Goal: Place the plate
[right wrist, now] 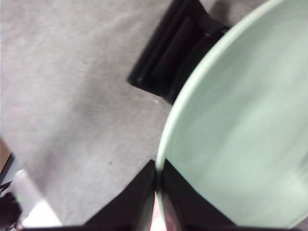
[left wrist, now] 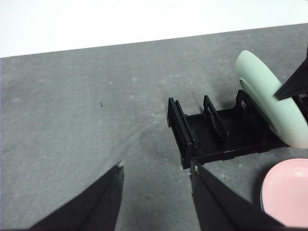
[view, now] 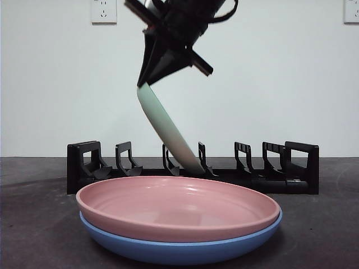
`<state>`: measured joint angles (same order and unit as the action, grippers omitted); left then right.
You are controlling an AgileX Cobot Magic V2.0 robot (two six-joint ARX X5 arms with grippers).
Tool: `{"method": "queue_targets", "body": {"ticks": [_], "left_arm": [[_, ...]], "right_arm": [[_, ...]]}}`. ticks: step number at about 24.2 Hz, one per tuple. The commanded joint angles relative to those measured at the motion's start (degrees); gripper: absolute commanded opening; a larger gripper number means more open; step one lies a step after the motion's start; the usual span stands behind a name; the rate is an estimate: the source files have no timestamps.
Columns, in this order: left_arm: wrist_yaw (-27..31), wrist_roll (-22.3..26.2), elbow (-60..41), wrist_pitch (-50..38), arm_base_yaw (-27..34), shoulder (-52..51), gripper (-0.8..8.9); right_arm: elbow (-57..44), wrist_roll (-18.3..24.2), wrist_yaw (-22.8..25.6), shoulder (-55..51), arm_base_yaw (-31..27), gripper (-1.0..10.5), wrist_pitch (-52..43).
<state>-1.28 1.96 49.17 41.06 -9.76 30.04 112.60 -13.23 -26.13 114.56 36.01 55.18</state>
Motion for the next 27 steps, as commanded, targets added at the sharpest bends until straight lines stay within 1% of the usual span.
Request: {"method": "queue_targets", "body": {"ticks": [1, 4, 7, 9, 10, 15, 20, 24, 27], "left_arm": [[0.09, 0.39, 0.81, -0.66, 0.02, 0.24, 2.22], [0.09, 0.42, 0.81, -1.22, 0.02, 0.24, 2.22], [0.09, 0.39, 0.81, -2.25, 0.02, 0.24, 2.22], [0.09, 0.39, 0.81, -2.51, 0.02, 0.26, 2.21], [0.09, 0.39, 0.81, -2.54, 0.02, 0.26, 2.19], [0.09, 0.35, 0.81, -2.60, 0.02, 0.26, 2.19], [0.09, 0.33, 0.81, -3.37, 0.02, 0.26, 2.19], [0.09, 0.35, 0.81, -3.41, 0.02, 0.26, 2.19], [0.09, 0.35, 0.81, -3.41, 0.02, 0.26, 2.19]], "right_arm": [[4.07, 2.27, -0.57, -0.98, 0.68, 0.1, 1.44], [7.34, 5.09, -0.44, -2.75, 0.74, 0.1, 5.55], [8.85, 10.16, 0.26, -5.35, 1.22, 0.1, 11.30], [8.79, 12.63, 4.24, -7.54, 2.40, 0.1, 13.20], [8.52, 13.18, 6.49, -8.98, 3.30, 0.1, 13.18], [7.76, 14.16, 11.23, -13.11, 6.51, 0.1, 11.85], [3.93, 14.16, 14.51, -18.12, 10.45, 0.1, 8.79], [-3.58, 14.16, 16.44, -23.69, 13.60, 0.1, 3.89], [-11.37, 14.16, 17.92, -28.92, 16.13, 0.1, -0.44]]}}
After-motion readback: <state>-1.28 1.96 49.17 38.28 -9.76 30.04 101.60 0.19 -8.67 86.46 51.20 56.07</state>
